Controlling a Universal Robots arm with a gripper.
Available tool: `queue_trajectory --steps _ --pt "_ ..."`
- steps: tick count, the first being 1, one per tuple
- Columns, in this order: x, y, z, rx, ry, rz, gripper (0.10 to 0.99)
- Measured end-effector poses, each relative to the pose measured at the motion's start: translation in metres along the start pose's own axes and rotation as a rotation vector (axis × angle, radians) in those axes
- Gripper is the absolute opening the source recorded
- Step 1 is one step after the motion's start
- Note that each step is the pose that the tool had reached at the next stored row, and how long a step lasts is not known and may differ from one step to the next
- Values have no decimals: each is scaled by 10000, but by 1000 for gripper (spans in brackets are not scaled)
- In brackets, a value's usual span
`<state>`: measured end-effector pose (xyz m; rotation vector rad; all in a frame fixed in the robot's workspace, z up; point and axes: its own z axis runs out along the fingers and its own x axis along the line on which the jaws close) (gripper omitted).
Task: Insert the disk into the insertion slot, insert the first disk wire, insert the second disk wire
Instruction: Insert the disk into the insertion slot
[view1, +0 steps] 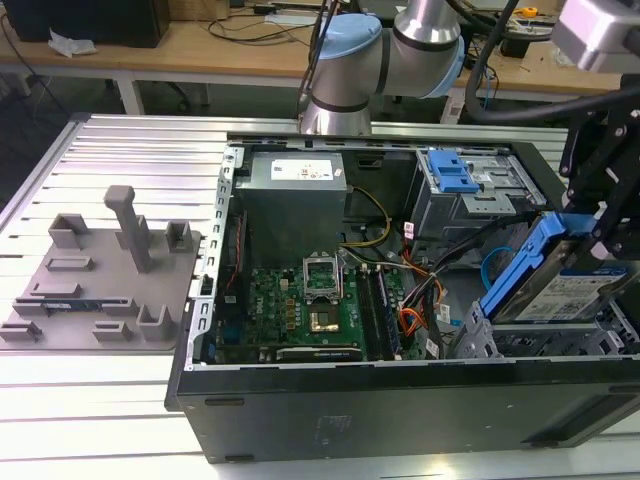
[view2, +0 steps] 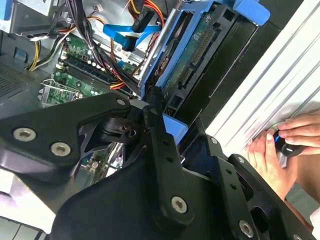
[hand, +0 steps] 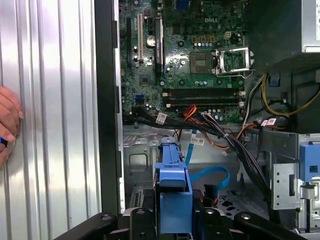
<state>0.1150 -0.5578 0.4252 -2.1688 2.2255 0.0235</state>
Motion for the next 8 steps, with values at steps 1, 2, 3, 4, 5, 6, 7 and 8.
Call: queue_trajectory --steps 1,2,3,4,5,6,7,8 --pt "3 6 36 -1 -1 0 365" --pt "4 8 54 -2 0 0 365" --pt "5 10 72 -2 1 -1 376" --pt "5 12 85 -2 2 -1 435" --pt "6 15 99 -1 1 0 498" --pt "6 15 99 -1 2 0 498" --pt "6 15 100 -2 2 0 561" --pt "6 15 100 -1 2 0 561"
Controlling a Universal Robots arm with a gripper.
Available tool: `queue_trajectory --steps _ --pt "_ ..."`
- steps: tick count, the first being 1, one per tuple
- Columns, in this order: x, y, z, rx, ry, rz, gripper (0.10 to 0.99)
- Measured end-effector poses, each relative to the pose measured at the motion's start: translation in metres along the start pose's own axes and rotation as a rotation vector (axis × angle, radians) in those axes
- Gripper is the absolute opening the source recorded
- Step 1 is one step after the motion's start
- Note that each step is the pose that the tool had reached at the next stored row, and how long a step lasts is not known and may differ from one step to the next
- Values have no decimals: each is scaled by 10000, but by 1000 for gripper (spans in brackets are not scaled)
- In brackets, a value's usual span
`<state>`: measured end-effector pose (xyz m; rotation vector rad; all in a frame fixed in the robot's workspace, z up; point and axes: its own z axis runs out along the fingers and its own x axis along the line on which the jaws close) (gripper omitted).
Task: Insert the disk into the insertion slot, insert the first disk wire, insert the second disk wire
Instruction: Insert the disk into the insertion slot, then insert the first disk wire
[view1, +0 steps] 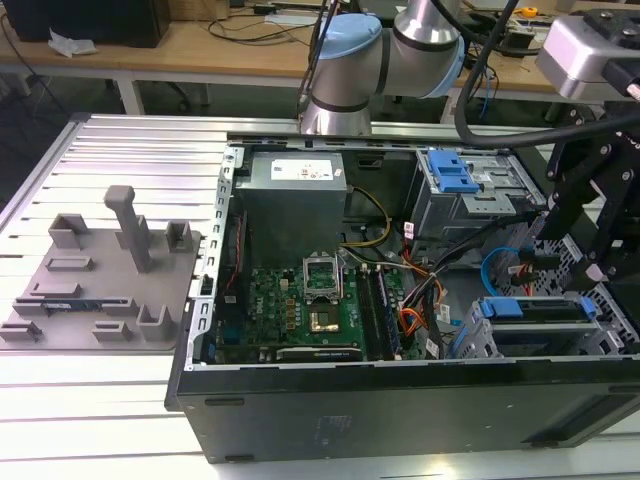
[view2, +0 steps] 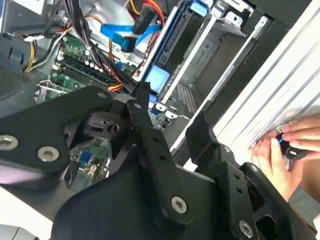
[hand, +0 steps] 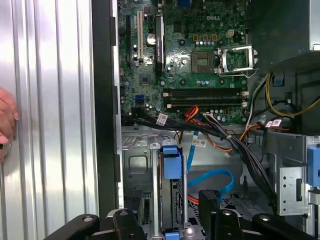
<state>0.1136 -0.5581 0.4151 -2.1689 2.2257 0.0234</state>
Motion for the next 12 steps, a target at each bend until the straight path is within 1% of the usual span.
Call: queue_trajectory --steps 12 --pt "0 0 3 1 2 -1 561"
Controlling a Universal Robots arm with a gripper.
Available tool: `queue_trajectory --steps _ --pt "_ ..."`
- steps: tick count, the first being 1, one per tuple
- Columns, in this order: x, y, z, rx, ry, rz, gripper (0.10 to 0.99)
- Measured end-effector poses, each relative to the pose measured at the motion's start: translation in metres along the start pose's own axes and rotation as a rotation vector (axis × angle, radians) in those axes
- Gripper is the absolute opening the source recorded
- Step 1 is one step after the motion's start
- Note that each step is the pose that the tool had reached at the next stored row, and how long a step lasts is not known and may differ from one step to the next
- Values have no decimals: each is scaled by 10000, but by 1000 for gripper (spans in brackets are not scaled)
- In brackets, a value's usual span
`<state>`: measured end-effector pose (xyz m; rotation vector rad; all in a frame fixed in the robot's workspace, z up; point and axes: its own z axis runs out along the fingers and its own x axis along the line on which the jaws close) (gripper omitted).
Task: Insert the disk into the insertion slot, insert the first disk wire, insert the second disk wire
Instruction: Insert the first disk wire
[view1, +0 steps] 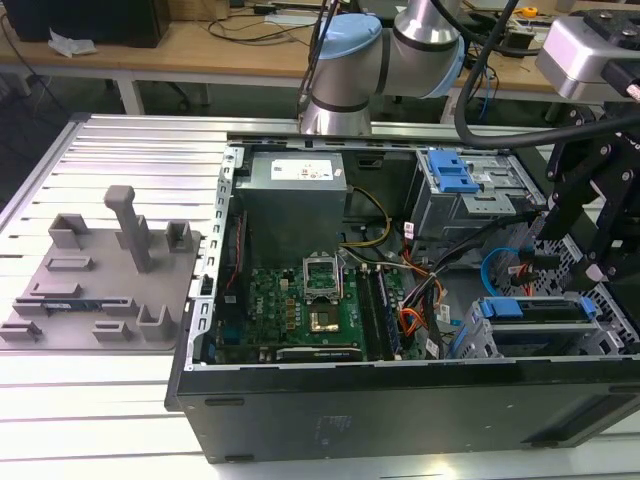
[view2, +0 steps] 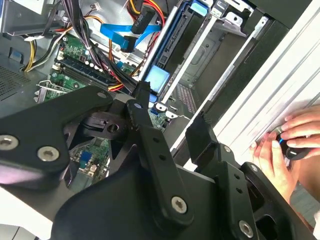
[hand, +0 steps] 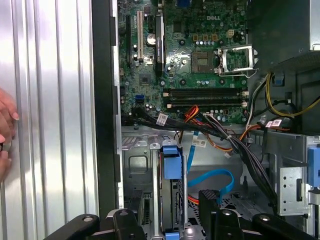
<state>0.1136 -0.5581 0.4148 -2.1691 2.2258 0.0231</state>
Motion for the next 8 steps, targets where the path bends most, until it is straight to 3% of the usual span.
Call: queue_trajectory --steps 5,6,7,8 --pt "-4 0 3 0 0 0 561" --pt "-26 0 1 1 71 -1 561" --pt "-69 2 4 8 296 -4 561" --pt "-94 2 3 11 439 -6 561"
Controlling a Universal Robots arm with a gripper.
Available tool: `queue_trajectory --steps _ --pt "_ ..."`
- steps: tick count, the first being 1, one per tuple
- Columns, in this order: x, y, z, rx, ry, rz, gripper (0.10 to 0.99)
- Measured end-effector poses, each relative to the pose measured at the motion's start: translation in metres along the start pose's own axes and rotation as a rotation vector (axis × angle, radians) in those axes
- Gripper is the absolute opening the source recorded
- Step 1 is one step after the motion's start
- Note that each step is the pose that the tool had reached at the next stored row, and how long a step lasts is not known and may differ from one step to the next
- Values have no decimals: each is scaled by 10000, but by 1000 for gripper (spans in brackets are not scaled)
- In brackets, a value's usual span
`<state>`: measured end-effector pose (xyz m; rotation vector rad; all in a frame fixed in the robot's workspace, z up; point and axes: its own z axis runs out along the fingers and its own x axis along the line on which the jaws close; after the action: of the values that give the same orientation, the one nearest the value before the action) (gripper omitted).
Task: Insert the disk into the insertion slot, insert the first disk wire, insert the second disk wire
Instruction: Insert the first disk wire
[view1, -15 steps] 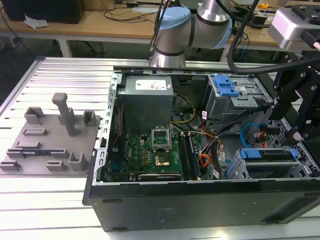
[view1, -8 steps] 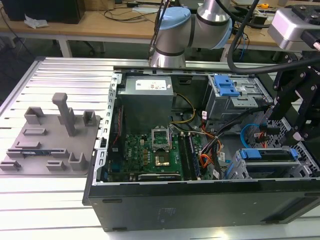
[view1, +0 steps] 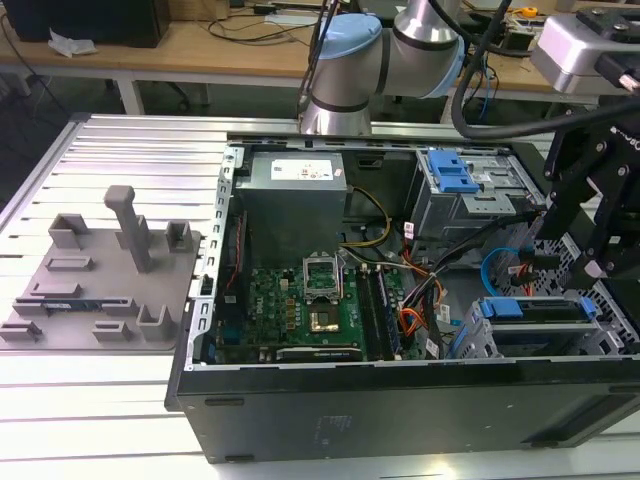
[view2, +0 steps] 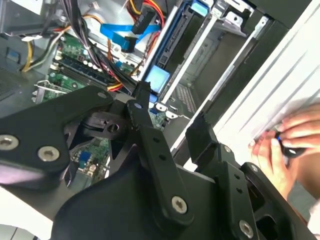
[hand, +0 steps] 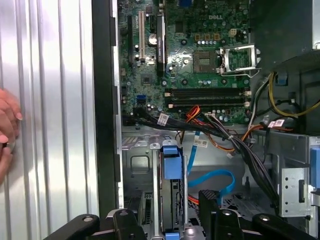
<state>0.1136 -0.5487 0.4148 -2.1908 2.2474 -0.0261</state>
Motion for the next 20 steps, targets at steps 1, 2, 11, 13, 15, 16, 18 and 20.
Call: queue_trajectory --steps 1,2,11,13,15,16,18,20 --pt "-31 1 1 4 177 -2 561" --pt "-92 3 0 14 563 -7 561" --pt "-521 13 -4 60 2363 -32 561" --pt "-644 15 -5 66 2584 -36 561" --pt "-735 15 -6 69 2715 -38 561" --pt "-818 14 -7 73 2852 -40 561" --pt "-894 9 -9 76 2992 -41 561" --pt "-963 -9 -8 81 3159 -44 561"
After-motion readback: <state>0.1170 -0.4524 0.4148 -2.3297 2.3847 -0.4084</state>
